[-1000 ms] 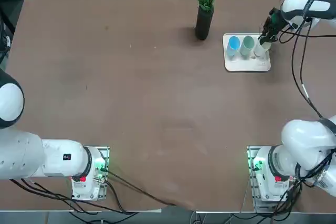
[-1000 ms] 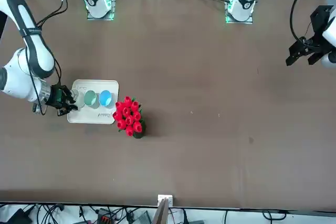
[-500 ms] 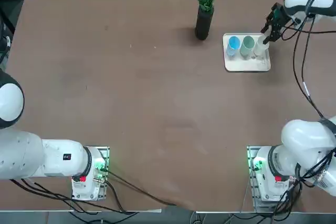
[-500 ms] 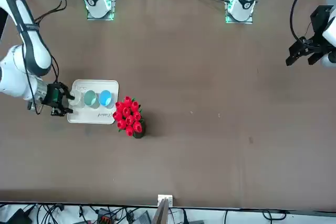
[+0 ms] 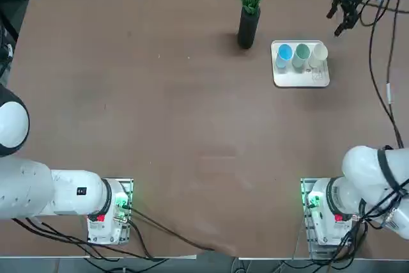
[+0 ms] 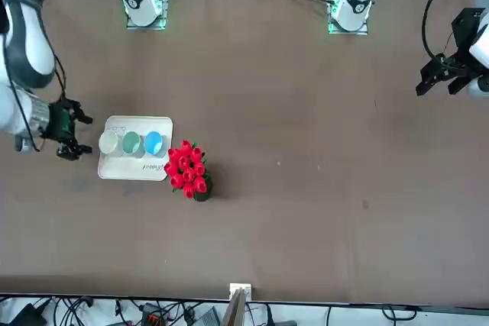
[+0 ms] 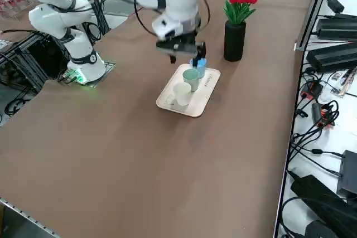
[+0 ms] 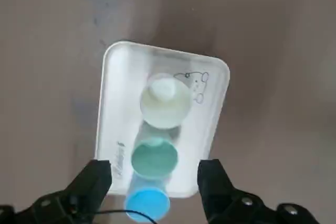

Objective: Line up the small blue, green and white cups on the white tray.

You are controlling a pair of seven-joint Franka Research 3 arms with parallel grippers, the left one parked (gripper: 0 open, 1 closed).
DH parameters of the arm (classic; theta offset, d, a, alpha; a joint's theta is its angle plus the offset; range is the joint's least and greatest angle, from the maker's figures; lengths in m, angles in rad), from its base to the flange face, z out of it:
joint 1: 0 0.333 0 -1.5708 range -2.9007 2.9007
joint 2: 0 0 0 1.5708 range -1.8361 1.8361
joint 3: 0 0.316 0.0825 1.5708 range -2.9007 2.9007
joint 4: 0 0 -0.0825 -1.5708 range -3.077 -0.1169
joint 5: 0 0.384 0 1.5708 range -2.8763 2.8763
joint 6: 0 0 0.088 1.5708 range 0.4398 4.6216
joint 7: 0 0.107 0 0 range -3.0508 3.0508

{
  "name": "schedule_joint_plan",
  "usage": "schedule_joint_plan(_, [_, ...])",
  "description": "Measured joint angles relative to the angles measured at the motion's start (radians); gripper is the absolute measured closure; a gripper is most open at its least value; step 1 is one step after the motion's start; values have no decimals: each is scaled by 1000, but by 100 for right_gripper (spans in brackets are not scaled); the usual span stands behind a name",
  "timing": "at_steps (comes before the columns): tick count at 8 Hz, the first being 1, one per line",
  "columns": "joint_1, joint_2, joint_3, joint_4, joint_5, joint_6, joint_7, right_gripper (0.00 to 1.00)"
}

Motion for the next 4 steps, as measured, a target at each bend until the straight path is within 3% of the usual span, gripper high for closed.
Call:
schedule_joint_plan(2, [1, -10, 26, 149, -3, -235, -267, 0])
schedule_joint_plan(4, [-9, -12, 23, 277, -3, -409, -575, 0])
